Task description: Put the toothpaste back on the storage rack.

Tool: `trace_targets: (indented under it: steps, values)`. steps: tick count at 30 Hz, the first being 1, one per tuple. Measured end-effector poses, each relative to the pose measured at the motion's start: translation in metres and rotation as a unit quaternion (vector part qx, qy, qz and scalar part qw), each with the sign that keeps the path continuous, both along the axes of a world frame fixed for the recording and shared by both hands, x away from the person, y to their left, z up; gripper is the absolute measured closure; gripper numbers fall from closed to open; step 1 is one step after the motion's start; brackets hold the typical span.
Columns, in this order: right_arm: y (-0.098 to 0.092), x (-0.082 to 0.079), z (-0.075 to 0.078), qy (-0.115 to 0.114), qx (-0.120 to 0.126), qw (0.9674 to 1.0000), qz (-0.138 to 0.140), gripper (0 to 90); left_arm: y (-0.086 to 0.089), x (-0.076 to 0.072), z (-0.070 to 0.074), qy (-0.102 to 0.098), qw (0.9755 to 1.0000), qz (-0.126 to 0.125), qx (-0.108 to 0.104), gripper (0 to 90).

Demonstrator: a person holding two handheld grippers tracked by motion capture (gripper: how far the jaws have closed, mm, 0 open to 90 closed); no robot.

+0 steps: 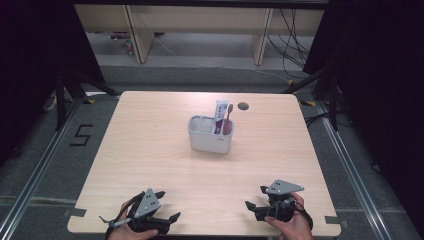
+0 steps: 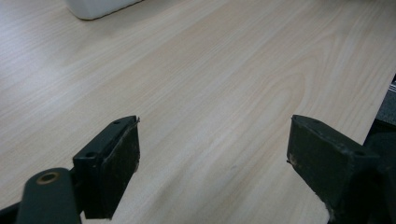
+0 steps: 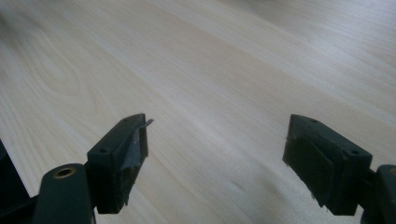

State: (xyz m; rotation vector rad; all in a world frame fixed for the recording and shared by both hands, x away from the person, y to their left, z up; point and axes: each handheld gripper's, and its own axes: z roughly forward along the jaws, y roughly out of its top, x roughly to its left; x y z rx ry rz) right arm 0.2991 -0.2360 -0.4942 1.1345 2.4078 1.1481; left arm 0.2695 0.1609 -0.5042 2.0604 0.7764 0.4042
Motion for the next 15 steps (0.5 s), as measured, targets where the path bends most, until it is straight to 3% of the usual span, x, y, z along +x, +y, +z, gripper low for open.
trace_targets:
  steps: [3, 5, 7, 9, 12, 15]
  values:
    - [0.0003, -0.0001, 0.0, 0.0, -0.001, 1.0, 0.0, 22.6, 0.0002, -0.0015, -0.0007, -0.001, 1.0, 0.001, 0.005, 16.6]
    - [-0.0008, 0.0028, -0.0004, 0.001, -0.002, 0.9998, 0.02, 22.7, 0.0007, -0.0013, -0.0008, -0.002, 0.9999, -0.002, 0.01, 16.6]
    - [-0.0007, 0.003, -0.0005, 0.001, -0.001, 0.9998, 0.022, 22.7, 0.0008, -0.0018, -0.0005, -0.001, 0.9999, 0.0, 0.01, 16.6]
    - [-0.0001, 0.002, -0.0006, -0.004, -0.003, 0.9999, 0.014, 22.8, 0.0022, -0.0013, -0.0003, -0.002, 0.9999, -0.004, 0.015, 16.6]
    - [0.0001, 0.0011, -0.0001, -0.009, -0.007, 0.9999, 0.005, 22.8, 0.0013, -0.0013, -0.0014, -0.003, 1.0, 0.0, 0.005, 16.6]
    - [0.0003, 0.0009, 0.0001, -0.001, -0.005, 1.0, 0.006, 22.8, 0.001, -0.0011, -0.0021, -0.003, 1.0, 0.0, 0.003, 16.6]
